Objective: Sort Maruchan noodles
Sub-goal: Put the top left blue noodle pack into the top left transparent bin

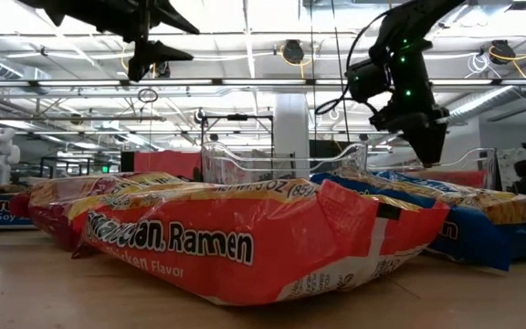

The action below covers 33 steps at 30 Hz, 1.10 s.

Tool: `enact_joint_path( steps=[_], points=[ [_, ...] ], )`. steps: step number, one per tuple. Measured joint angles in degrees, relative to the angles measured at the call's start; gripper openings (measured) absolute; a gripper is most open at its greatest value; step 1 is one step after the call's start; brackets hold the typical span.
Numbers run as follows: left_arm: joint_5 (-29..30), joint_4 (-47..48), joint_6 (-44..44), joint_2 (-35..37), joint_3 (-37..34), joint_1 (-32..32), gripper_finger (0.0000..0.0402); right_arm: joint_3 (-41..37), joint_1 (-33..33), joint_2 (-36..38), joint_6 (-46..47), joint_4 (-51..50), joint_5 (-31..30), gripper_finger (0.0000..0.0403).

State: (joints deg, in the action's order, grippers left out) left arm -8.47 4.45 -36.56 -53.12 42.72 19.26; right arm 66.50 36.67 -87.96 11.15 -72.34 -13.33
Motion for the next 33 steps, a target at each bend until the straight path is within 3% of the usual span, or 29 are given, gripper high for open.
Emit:
enact_joint_path(
  steps=[9, 12, 19, 27, 33],
  points=[
    [-3.8, 1.3, -4.1, 0.0, 0.0, -1.8, 0.0216, 0.0, 0.0, 9.2, 7.1, 0.4, 7.3, 0.0247],
    [-4.0, 5.7, -4.7, 0.0, 0.0, -2.1, 0.0216, 0.0, -0.5, 13.3, 10.5, 0.5, 10.5, 0.0247],
    [-8.5, 18.3, -7.4, 0.0, 0.0, -2.2, 0.0216, 0.0, -4.2, 20.4, 18.0, 0.9, 10.7, 0.0247],
    [-13.1, 30.0, -7.8, 0.0, 0.0, -5.5, 0.0216, 0.0, -10.9, 23.5, 16.6, 9.9, 10.7, 0.0247],
    [-16.5, 42.4, -14.3, 0.0, 0.0, -8.8, 0.0216, -0.1, -13.8, 23.4, 12.9, 17.4, 10.5, 0.0247]
  ],
)
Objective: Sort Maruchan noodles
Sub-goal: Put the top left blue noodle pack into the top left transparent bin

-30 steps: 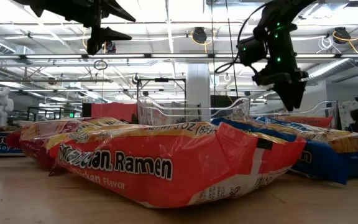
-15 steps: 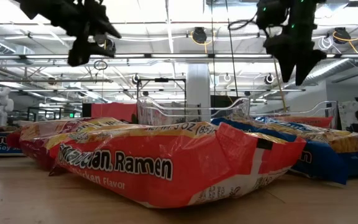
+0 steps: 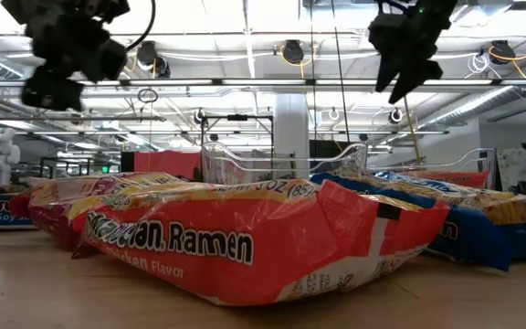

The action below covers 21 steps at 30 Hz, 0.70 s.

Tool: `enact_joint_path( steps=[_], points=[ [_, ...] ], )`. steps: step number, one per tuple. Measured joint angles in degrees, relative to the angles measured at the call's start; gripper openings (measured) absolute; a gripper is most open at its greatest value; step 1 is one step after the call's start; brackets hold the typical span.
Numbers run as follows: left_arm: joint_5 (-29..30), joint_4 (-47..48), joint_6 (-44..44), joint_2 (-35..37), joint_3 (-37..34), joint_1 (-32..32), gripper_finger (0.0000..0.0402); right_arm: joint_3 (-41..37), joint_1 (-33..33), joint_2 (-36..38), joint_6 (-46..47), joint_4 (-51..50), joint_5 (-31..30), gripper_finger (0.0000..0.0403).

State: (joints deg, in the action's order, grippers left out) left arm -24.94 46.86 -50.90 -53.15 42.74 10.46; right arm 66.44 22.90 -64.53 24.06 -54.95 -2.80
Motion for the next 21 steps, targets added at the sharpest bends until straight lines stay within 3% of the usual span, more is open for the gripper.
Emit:
enact_joint_path(
  steps=[5, 9, 21],
  points=[
    [-0.9, 7.8, -5.2, 0.0, 0.0, -1.8, 0.0216, -3.6, -1.3, 0.3, 2.1, 2.1, 0.2, 0.0247],
    [-1.5, 10.7, -11.3, 0.0, 0.0, -3.2, 0.0216, -6.4, -2.4, 0.4, 1.3, 2.4, 4.5, 0.0247],
    [-0.8, 9.6, -22.7, 0.0, -5.8, -9.1, 0.0216, -8.4, -8.6, 0.4, -1.2, 4.7, 6.0, 0.0247]
  ],
)
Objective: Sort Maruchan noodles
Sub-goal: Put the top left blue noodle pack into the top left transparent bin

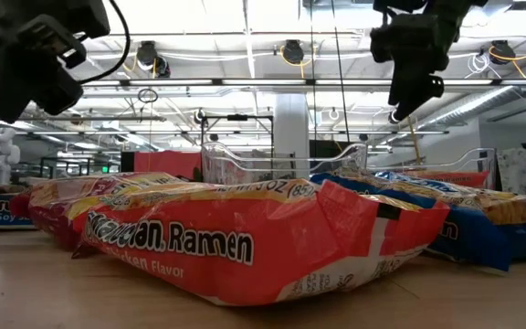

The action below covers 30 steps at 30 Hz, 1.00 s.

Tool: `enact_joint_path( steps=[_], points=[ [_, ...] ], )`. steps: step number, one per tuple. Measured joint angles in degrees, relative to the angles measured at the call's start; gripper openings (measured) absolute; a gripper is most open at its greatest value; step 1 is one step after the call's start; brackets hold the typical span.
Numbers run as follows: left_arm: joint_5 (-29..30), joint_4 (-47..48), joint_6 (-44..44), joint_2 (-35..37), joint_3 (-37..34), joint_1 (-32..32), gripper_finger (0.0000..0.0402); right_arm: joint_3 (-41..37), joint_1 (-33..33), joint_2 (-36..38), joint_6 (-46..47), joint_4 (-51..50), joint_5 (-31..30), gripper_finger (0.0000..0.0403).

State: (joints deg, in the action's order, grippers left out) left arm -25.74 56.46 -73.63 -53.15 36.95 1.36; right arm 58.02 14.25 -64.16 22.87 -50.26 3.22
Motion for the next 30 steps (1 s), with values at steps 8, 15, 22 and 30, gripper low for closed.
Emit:
enact_joint_path(
  steps=[8, 15, 22, 30],
  points=[
    [6.5, -0.6, 5.3, 0.0, -0.1, -2.8, 0.0216, 0.0, -4.0, 0.0, 0.0, 1.2, -0.2, 0.0247],
    [7.9, -7.5, 5.4, 0.0, -3.3, -2.8, 0.0216, -0.9, -4.6, 0.0, 0.8, 4.3, -1.7, 0.0247],
    [5.9, -10.3, -1.0, 0.0, -7.8, -3.9, 0.0216, -1.4, -5.9, 0.0, 9.2, 5.6, -1.7, 0.0247],
    [7.6, -17.5, -1.2, -0.1, -12.9, -7.2, 0.0216, -1.4, -9.4, 0.0, 11.8, 5.9, -1.7, 0.0247]
  ],
)
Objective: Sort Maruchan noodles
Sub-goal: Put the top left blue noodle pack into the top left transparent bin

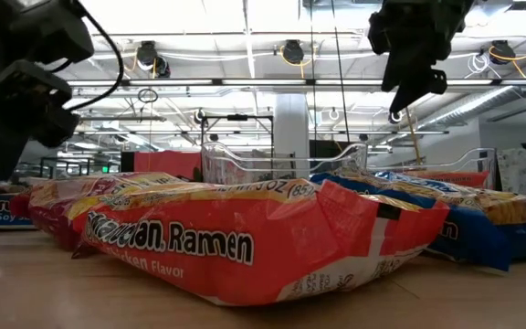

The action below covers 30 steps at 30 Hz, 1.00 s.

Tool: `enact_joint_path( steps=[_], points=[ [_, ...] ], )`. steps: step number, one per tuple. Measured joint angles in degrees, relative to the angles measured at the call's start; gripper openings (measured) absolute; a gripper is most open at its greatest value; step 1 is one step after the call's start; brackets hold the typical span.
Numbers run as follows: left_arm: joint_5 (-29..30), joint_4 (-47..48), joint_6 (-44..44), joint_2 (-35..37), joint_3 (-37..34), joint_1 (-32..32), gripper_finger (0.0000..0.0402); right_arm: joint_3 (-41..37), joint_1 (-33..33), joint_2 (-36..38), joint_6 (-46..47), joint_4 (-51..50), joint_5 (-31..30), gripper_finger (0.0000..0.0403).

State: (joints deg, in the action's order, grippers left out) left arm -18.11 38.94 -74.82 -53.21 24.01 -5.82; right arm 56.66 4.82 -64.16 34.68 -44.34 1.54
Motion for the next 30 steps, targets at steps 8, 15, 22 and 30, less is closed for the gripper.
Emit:
enact_joint_path(
  steps=[8, 15, 22, 30],
  points=[
    [0.2, -13.2, -4.8, 0.0, -5.9, -3.0, 0.0216, 0.0, -2.1, 0.0, 3.2, 0.0, -1.1, 0.0247],
    [0.3, -19.5, -6.2, 0.1, -10.0, -4.9, 0.0216, 0.0, -3.2, 0.0, 4.8, 0.2, -1.6, 0.0247],
    [2.9, -26.8, -3.3, 0.0, -11.9, -6.0, 0.0161, 0.0, -3.5, 0.0, 5.2, 1.4, -1.7, 0.0247],
    [3.3, -29.6, -3.0, 0.0, -12.0, -6.0, 0.007, 0.0, -3.4, 0.0, 5.2, 3.3, -1.7, 0.0247]
  ],
)
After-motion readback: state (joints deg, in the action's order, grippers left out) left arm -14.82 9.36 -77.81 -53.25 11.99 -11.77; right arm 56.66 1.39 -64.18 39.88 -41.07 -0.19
